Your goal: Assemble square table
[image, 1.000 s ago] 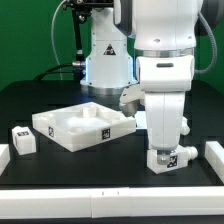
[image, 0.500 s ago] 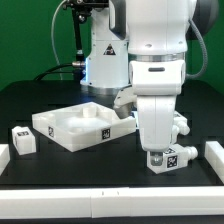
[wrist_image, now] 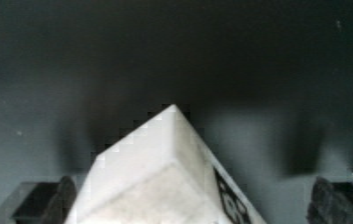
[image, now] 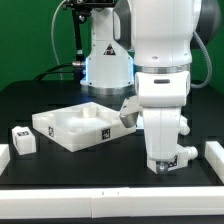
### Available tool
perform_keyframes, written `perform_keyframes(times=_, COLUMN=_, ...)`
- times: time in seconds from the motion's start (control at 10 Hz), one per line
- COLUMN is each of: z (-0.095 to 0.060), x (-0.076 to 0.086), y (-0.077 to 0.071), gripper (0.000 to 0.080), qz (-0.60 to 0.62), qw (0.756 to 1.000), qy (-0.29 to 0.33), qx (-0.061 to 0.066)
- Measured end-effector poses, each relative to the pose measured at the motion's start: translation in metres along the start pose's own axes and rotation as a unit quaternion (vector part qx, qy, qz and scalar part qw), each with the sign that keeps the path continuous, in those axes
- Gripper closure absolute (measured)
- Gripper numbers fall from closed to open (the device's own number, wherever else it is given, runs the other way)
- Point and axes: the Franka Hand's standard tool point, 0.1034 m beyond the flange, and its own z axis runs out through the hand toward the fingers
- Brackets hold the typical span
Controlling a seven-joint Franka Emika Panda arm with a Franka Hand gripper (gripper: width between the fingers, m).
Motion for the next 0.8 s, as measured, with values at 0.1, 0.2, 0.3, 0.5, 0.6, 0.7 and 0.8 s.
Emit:
perform_keyframes(times=0.1, z=0.000, x=0.000, y=0.000, gripper=0.0176, qz=0.000, qw=1.000, qy=0.000, qx=0.000)
perform_keyframes(times=0.2, z=0.000, x=0.000, y=0.000, gripper=0.0361, qz=0.000, qw=1.000, qy=0.000, qx=0.000)
perform_keyframes(times=0.3, z=0.000, x=-0.001, y=0.000, gripper=0.0499, qz=0.001, qw=1.000, qy=0.000, qx=0.000)
perform_keyframes(times=0.5, z=-0.002, x=0.000, y=0.001, gripper=0.0515, qz=-0.003, qw=1.000, qy=-0.001, qx=0.000)
perform_keyframes(times=0.6, z=-0.020, x=0.010, y=0.005, gripper=0.0515, qz=-0.024, qw=1.000, qy=-0.007, qx=-0.006)
perform_keyframes(times=0.7, z=-0.038, x=0.017, y=0.004, gripper=0.0514, qz=-0.065, qw=0.998, qy=-0.011, qx=-0.016)
perform_keyframes(times=0.8, z=-0.056, x=0.023, y=-0.005, gripper=0.0514, qz=-0.101, qw=0.995, qy=-0.014, qx=-0.020)
